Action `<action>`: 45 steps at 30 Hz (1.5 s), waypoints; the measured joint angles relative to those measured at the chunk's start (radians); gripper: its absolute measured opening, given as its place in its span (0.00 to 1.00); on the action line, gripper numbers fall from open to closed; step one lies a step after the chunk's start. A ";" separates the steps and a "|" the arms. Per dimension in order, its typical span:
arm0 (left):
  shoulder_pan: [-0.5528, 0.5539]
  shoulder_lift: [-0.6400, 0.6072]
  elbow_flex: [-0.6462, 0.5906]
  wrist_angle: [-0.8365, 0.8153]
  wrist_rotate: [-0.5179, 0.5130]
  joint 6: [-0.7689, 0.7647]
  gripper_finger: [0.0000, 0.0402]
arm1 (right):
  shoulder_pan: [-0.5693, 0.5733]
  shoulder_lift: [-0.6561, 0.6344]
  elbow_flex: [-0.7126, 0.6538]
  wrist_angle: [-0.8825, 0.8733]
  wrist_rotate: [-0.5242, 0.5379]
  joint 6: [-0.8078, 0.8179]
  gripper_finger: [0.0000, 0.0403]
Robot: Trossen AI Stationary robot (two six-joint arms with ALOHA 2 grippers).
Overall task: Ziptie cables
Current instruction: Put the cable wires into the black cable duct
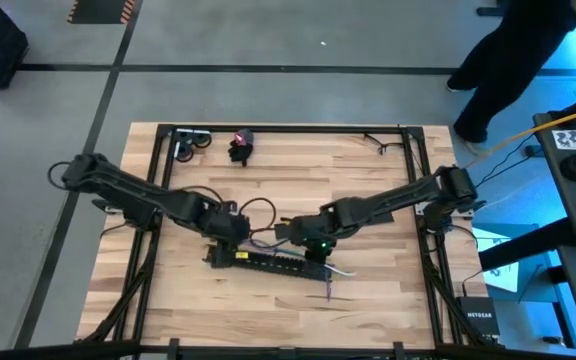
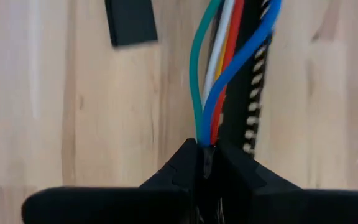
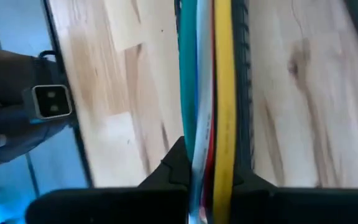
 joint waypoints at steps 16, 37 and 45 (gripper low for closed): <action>-0.045 0.154 -0.003 -0.130 0.010 -0.068 0.09 | -0.021 0.066 -0.001 0.248 0.102 -0.287 0.04; -0.056 0.171 -0.031 -0.121 0.148 -0.095 0.09 | -0.028 0.071 0.024 0.098 0.088 -0.218 0.04; -0.057 0.172 -0.052 -0.187 0.205 -0.155 0.09 | -0.032 0.069 0.112 -0.089 0.130 -0.212 0.15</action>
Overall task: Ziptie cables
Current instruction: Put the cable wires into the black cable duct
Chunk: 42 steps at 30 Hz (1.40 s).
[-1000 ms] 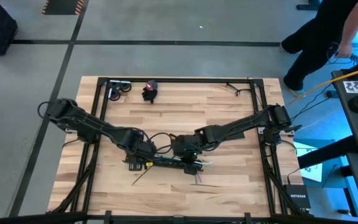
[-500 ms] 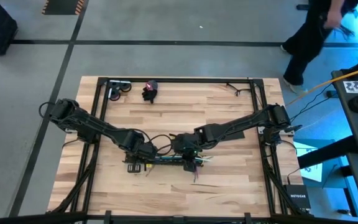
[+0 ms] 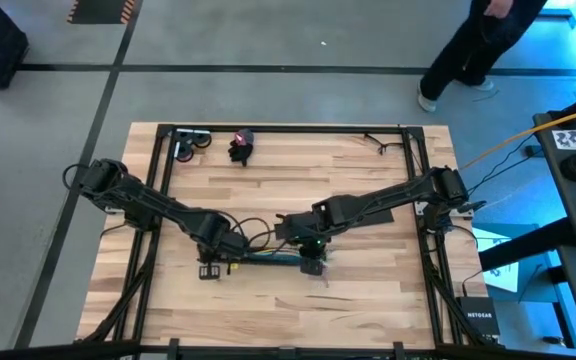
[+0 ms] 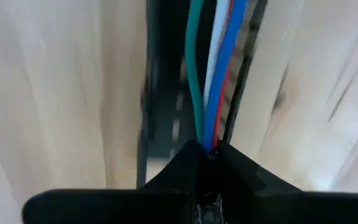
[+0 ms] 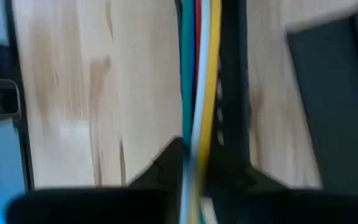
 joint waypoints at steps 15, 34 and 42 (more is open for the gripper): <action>0.000 0.001 -0.113 0.090 0.013 -0.107 0.17 | -0.002 -0.001 0.007 -0.110 0.045 -0.071 0.38; 0.000 -0.184 -0.102 0.161 -0.002 -0.029 0.45 | -0.001 -0.054 0.008 -0.093 0.060 -0.105 0.38; 0.000 -0.229 -0.104 0.174 -0.029 -0.044 0.44 | -0.001 -0.058 0.008 -0.061 0.061 -0.106 0.38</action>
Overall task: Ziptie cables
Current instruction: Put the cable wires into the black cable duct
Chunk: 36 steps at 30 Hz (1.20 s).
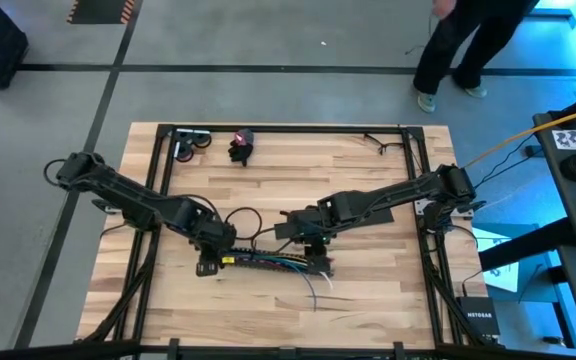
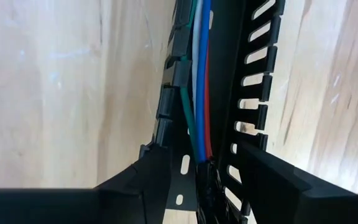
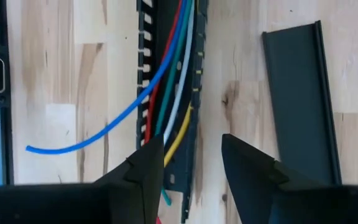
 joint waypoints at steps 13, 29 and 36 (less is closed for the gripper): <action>0.009 -0.028 -0.042 0.043 0.044 -0.001 0.60 | 0.000 0.000 0.000 0.017 -0.001 0.037 0.38; 0.014 -0.071 -0.042 0.049 -0.030 0.164 0.36 | 0.005 0.000 0.000 0.064 -0.018 0.037 0.38; 0.014 -0.071 -0.042 0.048 -0.028 0.131 0.33 | 0.006 0.000 0.000 0.066 -0.033 0.053 0.38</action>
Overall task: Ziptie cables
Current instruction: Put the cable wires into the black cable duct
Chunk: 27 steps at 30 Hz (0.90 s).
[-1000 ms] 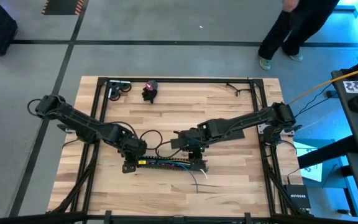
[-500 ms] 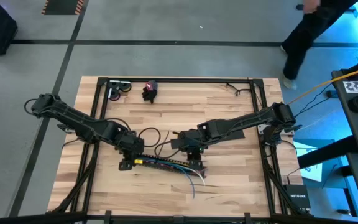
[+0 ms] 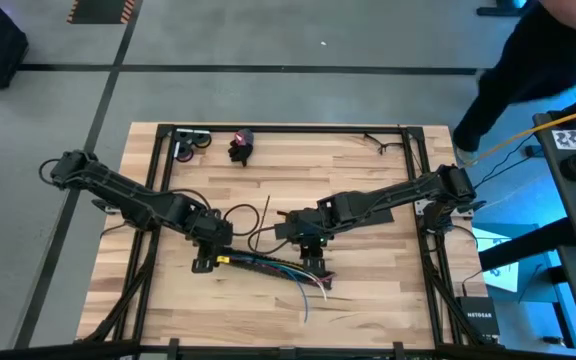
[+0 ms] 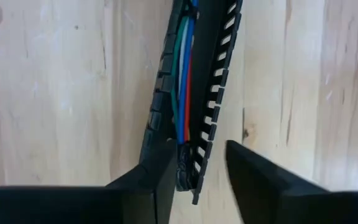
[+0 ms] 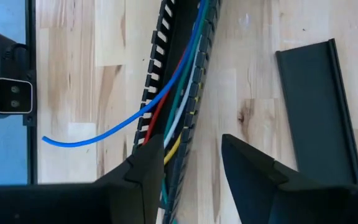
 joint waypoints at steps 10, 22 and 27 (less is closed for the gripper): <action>0.005 -0.010 0.000 -0.002 0.013 -0.027 0.52 | 0.037 0.000 0.000 -0.002 -0.012 0.017 0.38; -0.001 -0.005 -0.089 0.246 -0.066 -0.082 0.47 | 0.198 0.005 0.000 0.048 0.273 0.047 0.38; 0.000 -0.005 -0.164 0.350 -0.066 -0.123 0.44 | 0.256 0.027 -0.018 0.102 0.287 0.115 0.38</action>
